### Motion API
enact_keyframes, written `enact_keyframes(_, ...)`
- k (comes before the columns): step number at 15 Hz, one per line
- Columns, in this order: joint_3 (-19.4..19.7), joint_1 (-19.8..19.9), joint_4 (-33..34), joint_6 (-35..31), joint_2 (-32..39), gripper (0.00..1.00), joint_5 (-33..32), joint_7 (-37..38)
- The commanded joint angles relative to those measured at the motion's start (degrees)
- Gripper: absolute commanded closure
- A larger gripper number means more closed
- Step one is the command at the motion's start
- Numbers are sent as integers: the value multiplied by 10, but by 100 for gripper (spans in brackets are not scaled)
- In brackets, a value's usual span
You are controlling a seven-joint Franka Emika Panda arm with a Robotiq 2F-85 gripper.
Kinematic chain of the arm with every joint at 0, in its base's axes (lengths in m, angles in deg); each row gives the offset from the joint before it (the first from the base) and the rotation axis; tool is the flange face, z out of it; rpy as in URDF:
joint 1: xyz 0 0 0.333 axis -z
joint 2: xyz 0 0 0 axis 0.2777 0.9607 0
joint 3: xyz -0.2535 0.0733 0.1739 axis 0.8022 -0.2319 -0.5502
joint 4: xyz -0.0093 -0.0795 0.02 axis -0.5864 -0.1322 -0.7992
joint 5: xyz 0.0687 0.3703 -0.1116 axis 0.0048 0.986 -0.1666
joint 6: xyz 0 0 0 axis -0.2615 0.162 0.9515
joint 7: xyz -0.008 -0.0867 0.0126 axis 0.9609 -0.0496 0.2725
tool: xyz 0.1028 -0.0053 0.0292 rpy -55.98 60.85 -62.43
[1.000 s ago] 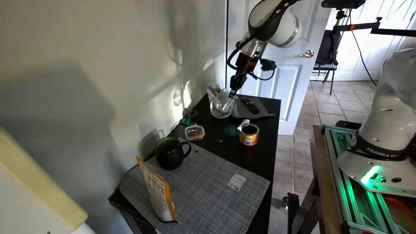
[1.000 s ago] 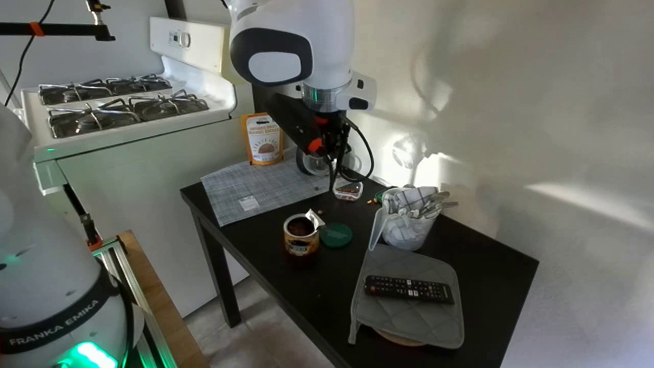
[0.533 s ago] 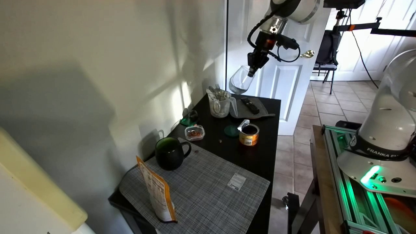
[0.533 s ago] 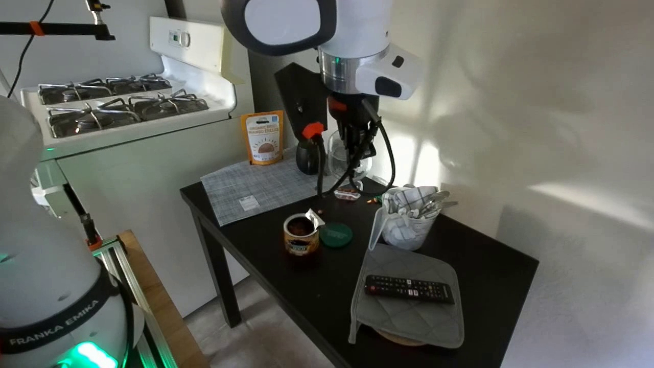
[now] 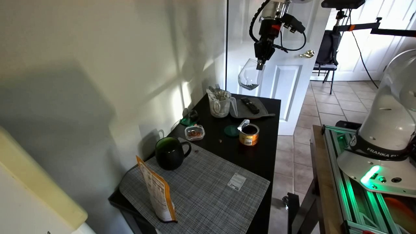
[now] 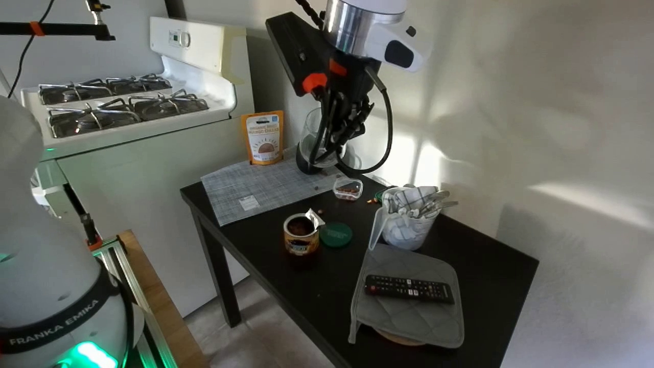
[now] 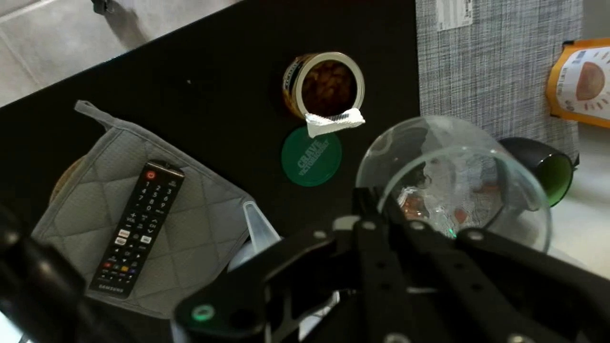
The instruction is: Put the glass cup into the plastic jar
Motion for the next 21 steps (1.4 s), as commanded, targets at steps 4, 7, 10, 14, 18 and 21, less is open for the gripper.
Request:
enact_keyframes(4, -12, 32, 32, -56, 17, 99, -90, 83)
enact_keyframes(7, -15, 51, 79, -89, 63, 99, -154, 155)
enact_keyframes(10, -17, 49, 136, -102, 129, 99, -183, 208)
enact_keyframes(14, -24, 29, 211, -91, 209, 99, -176, 234)
enact_keyframes(18, -34, 8, 252, -80, 271, 99, -155, 233)
enact_keyframes(21, -37, 2, 266, -76, 308, 99, -124, 222)
